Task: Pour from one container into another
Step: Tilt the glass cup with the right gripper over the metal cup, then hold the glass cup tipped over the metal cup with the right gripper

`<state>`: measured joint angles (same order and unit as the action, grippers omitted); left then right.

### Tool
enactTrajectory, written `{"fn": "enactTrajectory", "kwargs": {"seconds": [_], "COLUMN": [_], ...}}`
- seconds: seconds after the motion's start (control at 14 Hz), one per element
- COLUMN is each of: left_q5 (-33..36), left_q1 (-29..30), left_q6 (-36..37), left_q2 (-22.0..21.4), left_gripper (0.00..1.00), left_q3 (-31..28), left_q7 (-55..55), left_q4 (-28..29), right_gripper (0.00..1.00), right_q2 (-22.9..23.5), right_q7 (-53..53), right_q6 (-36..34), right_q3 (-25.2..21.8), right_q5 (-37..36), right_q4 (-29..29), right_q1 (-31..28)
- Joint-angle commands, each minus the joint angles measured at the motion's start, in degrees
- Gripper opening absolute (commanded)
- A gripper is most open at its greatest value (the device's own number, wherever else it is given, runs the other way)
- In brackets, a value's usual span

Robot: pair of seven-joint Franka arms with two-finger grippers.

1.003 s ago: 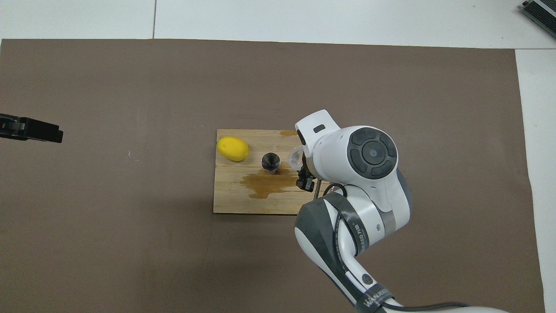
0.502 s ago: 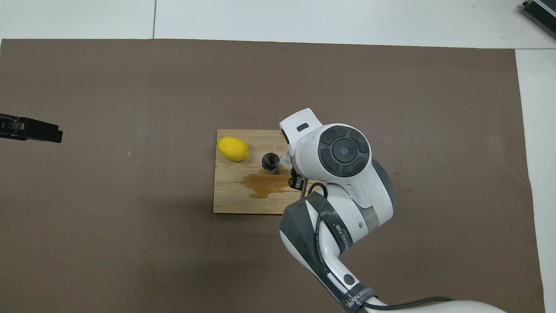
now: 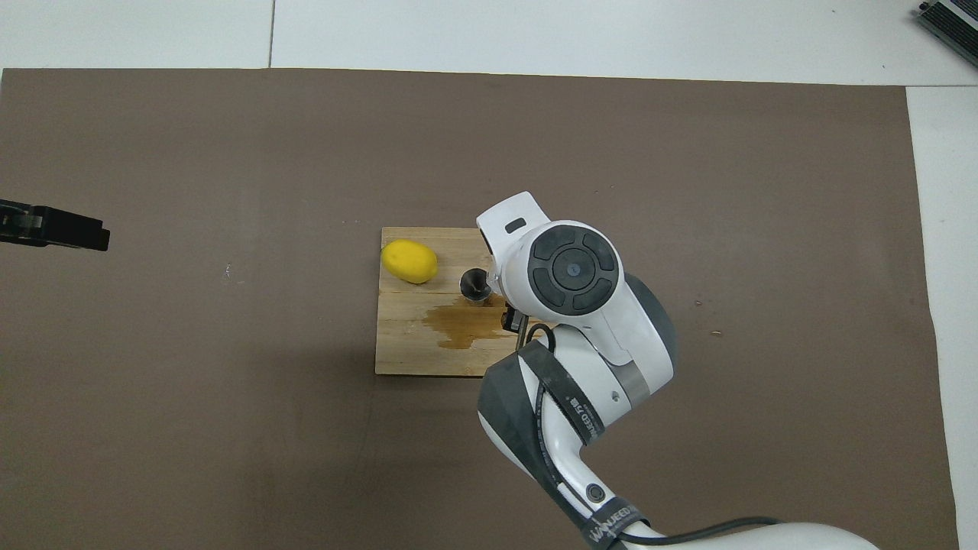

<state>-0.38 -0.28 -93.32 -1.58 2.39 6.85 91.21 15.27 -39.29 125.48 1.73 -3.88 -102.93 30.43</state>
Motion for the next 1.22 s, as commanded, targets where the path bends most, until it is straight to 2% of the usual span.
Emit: {"fn": "enactTrajectory", "kwargs": {"seconds": [0.0, 0.5, 0.72, 1.15], "left_q5": [0.8, 0.8, 0.8, 0.8], "left_q1": [-0.1, -0.1, -0.2, -0.2], "left_q6": [0.7, 0.5, 0.6, 0.5], "left_q2": [-0.6, -0.6, -0.5, -0.5], "left_gripper": [1.00, 1.00, 1.00, 1.00], "left_q3": [0.0, 0.0, 0.0, 0.0], "left_q7": [-0.1, -0.1, -0.2, -0.2], "left_q4": [0.5, 0.5, 0.5, 0.5], "right_gripper": [0.44, 0.43, 0.43, 0.43], "right_q2": [1.6, 1.7, 3.1, 3.8], "right_q7": [2.6, 2.7, 2.7, 2.8], "right_q6": [-1.6, -1.9, -5.6, -7.4], "right_q3": [0.2, 0.2, 0.2, 0.6], "right_q5": [-3.1, -5.2, -7.5, -10.7], "right_q4": [2.5, 2.9, 6.1, 7.1], "right_q1": [0.6, 1.1, 1.1, 3.0]}}
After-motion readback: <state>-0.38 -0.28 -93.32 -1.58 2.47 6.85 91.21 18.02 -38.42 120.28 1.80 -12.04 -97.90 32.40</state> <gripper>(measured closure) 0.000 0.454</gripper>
